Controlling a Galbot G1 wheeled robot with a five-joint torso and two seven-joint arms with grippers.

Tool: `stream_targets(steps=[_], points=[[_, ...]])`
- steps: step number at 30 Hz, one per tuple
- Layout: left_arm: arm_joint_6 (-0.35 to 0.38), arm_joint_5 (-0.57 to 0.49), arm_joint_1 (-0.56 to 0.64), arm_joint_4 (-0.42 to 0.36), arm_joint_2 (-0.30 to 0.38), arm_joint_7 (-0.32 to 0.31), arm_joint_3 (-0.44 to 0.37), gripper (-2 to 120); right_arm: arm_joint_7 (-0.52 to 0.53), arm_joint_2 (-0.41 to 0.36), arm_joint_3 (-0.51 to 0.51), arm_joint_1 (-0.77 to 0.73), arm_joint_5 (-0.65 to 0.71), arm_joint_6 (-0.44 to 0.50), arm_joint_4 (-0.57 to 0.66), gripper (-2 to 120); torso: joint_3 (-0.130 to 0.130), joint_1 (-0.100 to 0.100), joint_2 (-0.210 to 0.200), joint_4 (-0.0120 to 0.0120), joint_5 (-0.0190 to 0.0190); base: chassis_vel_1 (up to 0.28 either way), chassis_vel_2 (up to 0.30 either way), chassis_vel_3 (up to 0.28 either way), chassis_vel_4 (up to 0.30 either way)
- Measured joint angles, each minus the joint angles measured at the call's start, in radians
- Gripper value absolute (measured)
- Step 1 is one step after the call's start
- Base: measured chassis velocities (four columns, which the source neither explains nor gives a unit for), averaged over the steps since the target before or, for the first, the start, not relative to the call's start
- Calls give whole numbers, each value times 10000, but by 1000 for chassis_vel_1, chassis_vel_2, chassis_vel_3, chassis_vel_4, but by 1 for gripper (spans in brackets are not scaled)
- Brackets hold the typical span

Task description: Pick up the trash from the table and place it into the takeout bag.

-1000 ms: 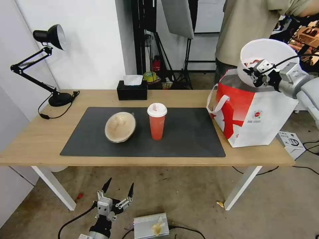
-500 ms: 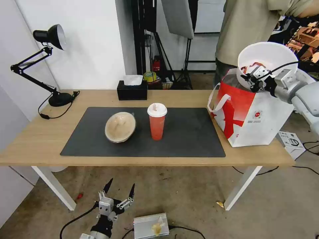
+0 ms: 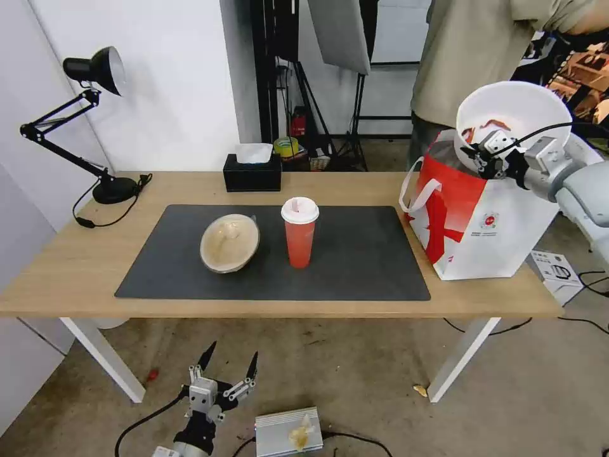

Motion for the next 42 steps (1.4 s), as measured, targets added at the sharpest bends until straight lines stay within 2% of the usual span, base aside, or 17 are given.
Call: stream_targets(steps=[1,3,7,8,11,12,15,17,19,42], points=[[0,3,0,-1,-1,4,2,100,30,-3,7,-8,2,0,11,25,0,0,0,-1,0,0,0,0,0],[0,5,0,-2,-3,7,5,100,45,-7,14,-11,2,0,19,29,1,0,0,0,0,0,0,0,0],[-1,16,0,-3,-21,23,17,100,65,-35,55,-30,4,1,103,47,1,0,0,0,1,0,0,0,0],[-1,16,0,-3,-21,23,17,100,65,-35,55,-30,4,1,103,47,1,0,0,0,1,0,0,0,0],[-6,20,2,-3,-35,29,23,100,72,-64,74,-44,4,1,187,63,0,0,0,0,0,0,0,0,0],[-6,20,2,-3,-35,29,23,100,72,-64,74,-44,4,1,187,63,0,0,0,0,0,0,0,0,0],[-10,23,4,-6,-45,37,26,100,74,-83,85,-45,5,-2,221,76,1,0,0,0,0,0,0,0,0],[-11,24,4,-7,-45,38,27,100,75,-87,92,-45,6,-3,222,80,1,0,0,0,0,0,0,0,0],[-13,26,5,-11,-44,41,26,100,77,-96,115,-45,7,-6,230,88,1,0,0,0,0,0,0,0,0],[-59,90,124,-174,-134,72,12,100,354,-367,412,-177,384,-112,704,91,1,0,0,0,-2,0,0,0,0]])
